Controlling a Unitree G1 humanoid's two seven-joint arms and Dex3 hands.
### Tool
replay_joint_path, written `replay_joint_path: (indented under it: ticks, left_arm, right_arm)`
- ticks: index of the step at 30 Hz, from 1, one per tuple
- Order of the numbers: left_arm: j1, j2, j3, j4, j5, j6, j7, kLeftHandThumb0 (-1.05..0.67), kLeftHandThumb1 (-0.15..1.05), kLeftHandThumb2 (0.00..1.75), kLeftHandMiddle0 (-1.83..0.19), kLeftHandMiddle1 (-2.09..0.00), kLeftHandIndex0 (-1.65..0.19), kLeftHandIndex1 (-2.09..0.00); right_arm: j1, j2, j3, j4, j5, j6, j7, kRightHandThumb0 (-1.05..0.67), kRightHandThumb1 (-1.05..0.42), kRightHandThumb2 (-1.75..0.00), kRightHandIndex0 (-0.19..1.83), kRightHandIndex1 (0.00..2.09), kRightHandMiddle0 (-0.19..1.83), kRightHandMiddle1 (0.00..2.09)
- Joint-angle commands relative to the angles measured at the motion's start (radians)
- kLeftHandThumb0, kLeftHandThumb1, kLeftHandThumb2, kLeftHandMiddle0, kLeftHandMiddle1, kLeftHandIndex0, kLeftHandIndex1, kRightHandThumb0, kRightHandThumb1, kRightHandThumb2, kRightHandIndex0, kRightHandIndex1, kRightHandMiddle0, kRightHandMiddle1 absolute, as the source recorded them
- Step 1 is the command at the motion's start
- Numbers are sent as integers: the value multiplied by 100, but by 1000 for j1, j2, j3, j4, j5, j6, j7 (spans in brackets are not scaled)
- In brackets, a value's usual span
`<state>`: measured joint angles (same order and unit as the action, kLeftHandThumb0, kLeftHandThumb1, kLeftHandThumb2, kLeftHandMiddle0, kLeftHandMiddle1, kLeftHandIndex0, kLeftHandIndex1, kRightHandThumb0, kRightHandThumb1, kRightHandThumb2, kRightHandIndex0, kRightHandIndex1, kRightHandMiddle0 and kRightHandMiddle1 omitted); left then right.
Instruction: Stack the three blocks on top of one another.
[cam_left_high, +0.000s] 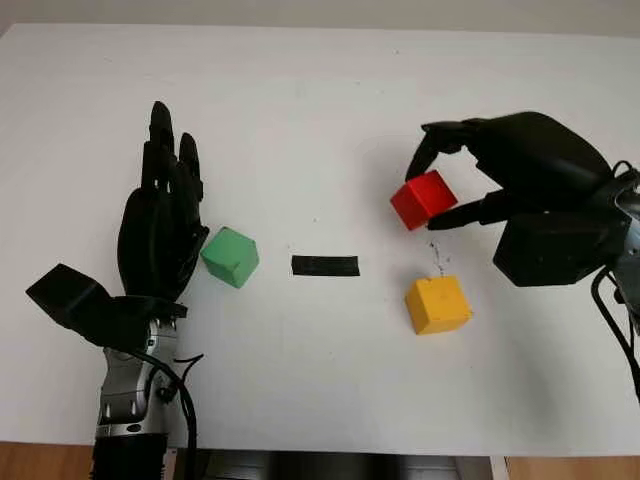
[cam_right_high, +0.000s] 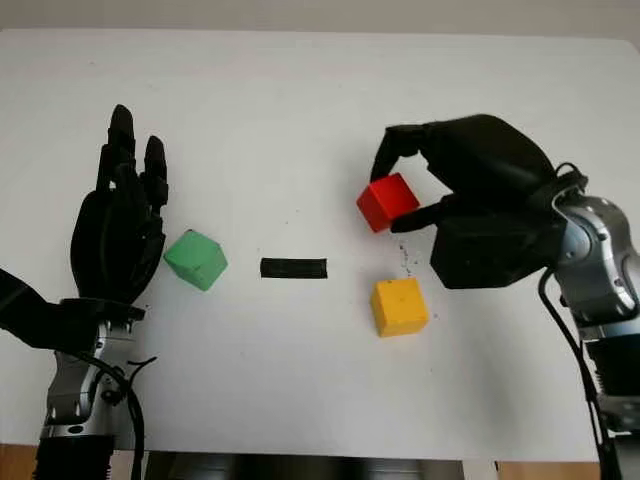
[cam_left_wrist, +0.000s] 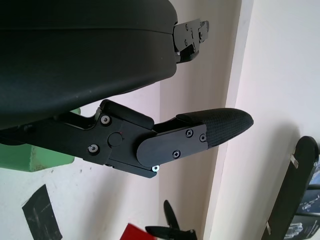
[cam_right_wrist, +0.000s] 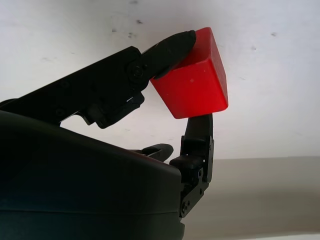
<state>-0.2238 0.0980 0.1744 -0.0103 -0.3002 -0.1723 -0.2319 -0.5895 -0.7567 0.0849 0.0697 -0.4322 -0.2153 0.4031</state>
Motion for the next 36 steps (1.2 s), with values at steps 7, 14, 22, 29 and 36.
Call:
replay_joint_path:
  ticks: [7, 14, 22, 29, 36]
  left_arm:
    - [10, -18, -13, -10, 12, -17, 9, -70, 105, 66, 19, 0, 19, 0]
    - [28, -30, -22, -31, 30, -9, 32, -71, 105, 67, 19, 0, 19, 0]
    - [33, -45, -37, -40, 26, -17, 38, -71, 105, 65, 19, 0, 19, 0]
    - [51, -59, -49, -66, 42, -2, 69, -70, 105, 65, 19, 0, 19, 0]
    - [55, -63, -51, -64, 39, -15, 66, -70, 105, 65, 19, 0, 19, 0]
  right_arm:
    - [-53, 74, 44, -122, 40, 138, 127, -40, -90, -6, 38, 6, 47, 140]
    - [-77, 123, 87, -148, 67, 226, 217, -43, -92, -6, 36, 5, 42, 151]
    - [-55, 172, 150, -221, -44, 357, 214, -42, -92, -6, 39, 6, 44, 158]
    - [-44, 198, 219, -254, -126, 396, 226, -39, -91, -5, 41, 7, 43, 165]
    - [-41, 218, 250, -221, -159, 384, 222, -39, -90, -5, 42, 7, 45, 159]
